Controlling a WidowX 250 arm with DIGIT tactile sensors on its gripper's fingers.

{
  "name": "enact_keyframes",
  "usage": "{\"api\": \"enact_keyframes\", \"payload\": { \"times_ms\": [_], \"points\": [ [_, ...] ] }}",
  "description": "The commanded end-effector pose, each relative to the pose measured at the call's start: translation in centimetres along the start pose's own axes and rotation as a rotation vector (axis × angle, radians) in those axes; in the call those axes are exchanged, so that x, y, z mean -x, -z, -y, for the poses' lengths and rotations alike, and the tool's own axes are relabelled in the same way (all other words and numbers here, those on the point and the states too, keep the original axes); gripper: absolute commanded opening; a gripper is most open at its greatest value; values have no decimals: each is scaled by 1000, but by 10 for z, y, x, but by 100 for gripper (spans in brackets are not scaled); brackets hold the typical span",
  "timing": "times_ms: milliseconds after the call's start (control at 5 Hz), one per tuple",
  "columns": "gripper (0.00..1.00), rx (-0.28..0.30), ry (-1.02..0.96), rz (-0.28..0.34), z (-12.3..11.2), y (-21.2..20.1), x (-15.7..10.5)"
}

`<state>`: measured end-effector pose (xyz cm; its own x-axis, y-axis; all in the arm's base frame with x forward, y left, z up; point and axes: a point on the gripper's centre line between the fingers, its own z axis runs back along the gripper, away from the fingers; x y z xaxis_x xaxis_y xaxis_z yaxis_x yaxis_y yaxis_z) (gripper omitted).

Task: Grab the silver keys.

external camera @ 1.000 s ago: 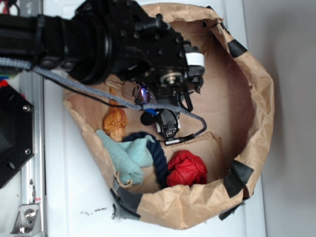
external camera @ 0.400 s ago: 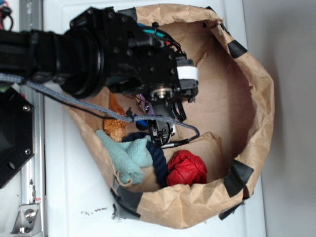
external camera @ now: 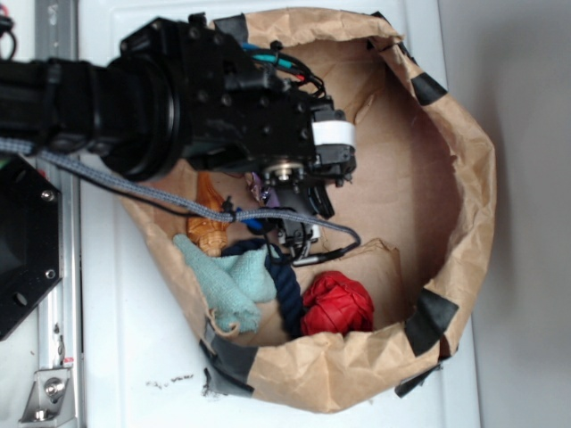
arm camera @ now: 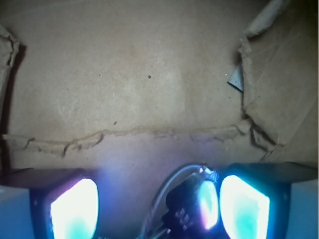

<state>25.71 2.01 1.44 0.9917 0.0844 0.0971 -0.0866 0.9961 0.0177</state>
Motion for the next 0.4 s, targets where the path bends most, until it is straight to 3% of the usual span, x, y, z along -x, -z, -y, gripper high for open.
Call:
{"api": "enact_keyframes", "payload": {
  "times_ms": [0, 200],
  "points": [
    [0, 20, 20, 19, 6, 6, 15],
    [0, 24, 29, 33, 6, 5, 20]
  ]
}}
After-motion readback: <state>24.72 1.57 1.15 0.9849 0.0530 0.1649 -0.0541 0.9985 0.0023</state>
